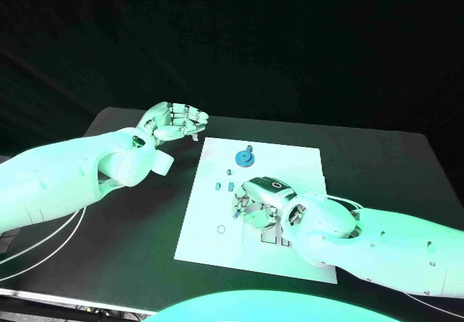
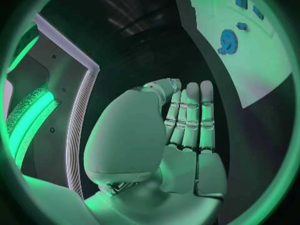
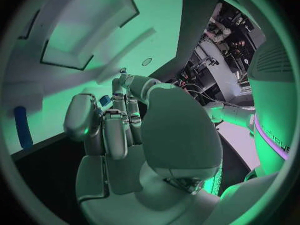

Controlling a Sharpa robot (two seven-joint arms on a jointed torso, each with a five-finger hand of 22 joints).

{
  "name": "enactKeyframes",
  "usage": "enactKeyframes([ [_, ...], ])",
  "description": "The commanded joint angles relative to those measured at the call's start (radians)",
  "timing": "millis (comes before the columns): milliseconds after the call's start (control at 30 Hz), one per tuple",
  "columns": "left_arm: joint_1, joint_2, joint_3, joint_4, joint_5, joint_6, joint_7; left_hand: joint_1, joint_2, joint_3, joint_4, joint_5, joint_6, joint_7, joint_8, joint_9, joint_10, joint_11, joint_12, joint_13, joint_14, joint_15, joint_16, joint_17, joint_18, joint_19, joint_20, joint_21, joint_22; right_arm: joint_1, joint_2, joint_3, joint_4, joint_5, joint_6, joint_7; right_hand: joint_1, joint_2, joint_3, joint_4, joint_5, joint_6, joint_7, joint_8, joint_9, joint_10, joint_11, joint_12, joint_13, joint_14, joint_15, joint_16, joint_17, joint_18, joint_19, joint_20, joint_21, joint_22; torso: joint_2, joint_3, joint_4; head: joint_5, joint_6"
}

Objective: Assemble the parts on the task board

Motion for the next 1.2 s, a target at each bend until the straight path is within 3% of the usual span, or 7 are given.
enactKeyframes([
  [33,0.001,0.002,0.001,0.001,0.005,0.018,0.004,-0.006,0.0,-0.001,-0.006,0.001,0.002,0.005,0.006,-0.001,-0.007,-0.001,-0.005,-0.001,-0.006,0.004,-0.007,-0.002,0.016,-0.006,0.002,-0.004,-0.001,-0.001,0.001,0.0,-0.001,-0.002,0.016,0.001,-0.01,-0.001,-0.002,-0.006,0.005,0.0,0.005,0.002,0.002,0.056,-0.047,0.006,0.001,0.048,-0.005,0.001,0.002,-0.01,0.001,0.001,-0.005,0.049,0.0,0.0001,0.0001,-0.001,0.0],
  [533,0.001,0.001,0.001,0.001,0.005,0.02,0.003,-0.007,0.0,-0.001,-0.006,0.001,0.002,0.005,0.006,-0.002,-0.007,-0.001,-0.005,-0.002,-0.006,0.004,-0.007,-0.002,0.016,-0.006,0.003,-0.004,-0.001,-0.002,0.011,-0.002,-0.007,-0.01,0.028,-0.011,-0.011,-0.001,-0.002,-0.007,0.004,0.0,0.005,0.002,0.002,0.057,-0.047,0.005,0.001,0.047,-0.005,0.0,0.001,-0.01,0.0,0.001,-0.008,0.047,0.001,0.0002,0.0002,-0.005,-0.001],
  [1200,0.001,0.0,0.001,0.002,0.005,0.03,-0.002,-0.009,0.0,0.0,-0.009,0.001,0.002,0.005,0.007,-0.003,-0.008,-0.001,-0.005,-0.004,-0.007,0.005,-0.007,-0.002,0.016,-0.006,0.003,-0.004,-0.002,-0.004,0.032,-0.008,-0.009,-0.039,0.079,-0.049,-0.015,0.0,-0.001,-0.009,0.003,-0.002,0.006,0.001,0.003,0.056,-0.046,0.001,0.001,0.046,-0.004,-0.002,-0.005,-0.008,-0.005,0.002,-0.019,0.043,0.0,-0.0003,0.0003,-0.01,0.002],
])
